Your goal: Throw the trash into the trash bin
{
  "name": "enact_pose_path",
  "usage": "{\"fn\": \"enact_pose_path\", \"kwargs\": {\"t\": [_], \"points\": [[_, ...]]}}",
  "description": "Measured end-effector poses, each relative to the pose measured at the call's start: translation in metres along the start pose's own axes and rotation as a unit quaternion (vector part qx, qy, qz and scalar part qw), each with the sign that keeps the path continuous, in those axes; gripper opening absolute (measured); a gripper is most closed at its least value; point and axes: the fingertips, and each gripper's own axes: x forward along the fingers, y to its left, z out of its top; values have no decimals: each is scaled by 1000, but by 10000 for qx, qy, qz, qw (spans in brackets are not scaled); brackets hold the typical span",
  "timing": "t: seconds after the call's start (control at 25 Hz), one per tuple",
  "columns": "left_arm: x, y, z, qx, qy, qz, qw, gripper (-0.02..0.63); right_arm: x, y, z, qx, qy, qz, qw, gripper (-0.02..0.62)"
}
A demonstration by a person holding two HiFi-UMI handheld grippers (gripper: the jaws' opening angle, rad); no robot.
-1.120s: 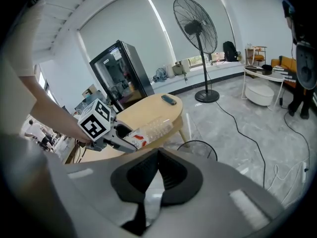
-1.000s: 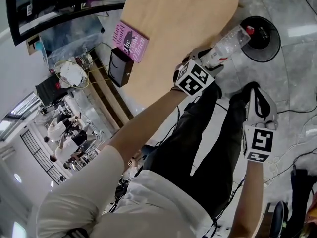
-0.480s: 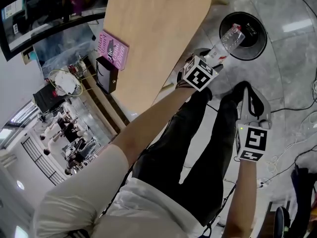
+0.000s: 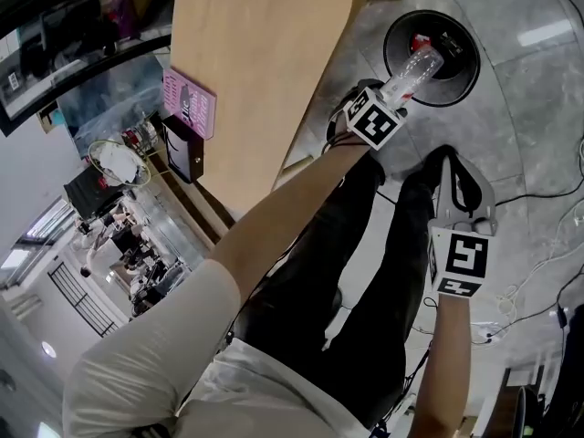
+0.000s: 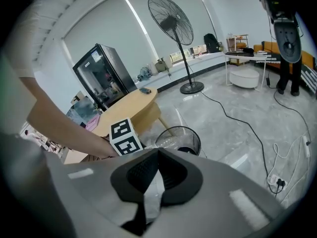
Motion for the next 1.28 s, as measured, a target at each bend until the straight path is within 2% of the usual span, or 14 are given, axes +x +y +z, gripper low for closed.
{"fn": "enact_pose_path", "kwargs": {"t": [0.24, 0.48, 0.72, 0.96, 1.28], "points": [[14, 3, 12, 79, 113, 43, 9999, 313, 2, -18, -5, 66, 1, -116, 9999, 11], [12, 5, 26, -78, -89, 46, 9999, 313, 3, -21, -6, 124, -40, -152, 9998, 11], [8, 6, 22, -85, -168, 44, 9998, 343, 3, -14, -3, 49, -49, -104, 9999, 10], [-15, 0, 22, -155, -376, -70, 9991, 362, -3, -6, 6, -75, -53, -102, 9999, 11], [-78, -6, 30, -346, -880, -211, 9953, 362, -24, 15, 39, -293, -93, -159, 9994, 11]]}}
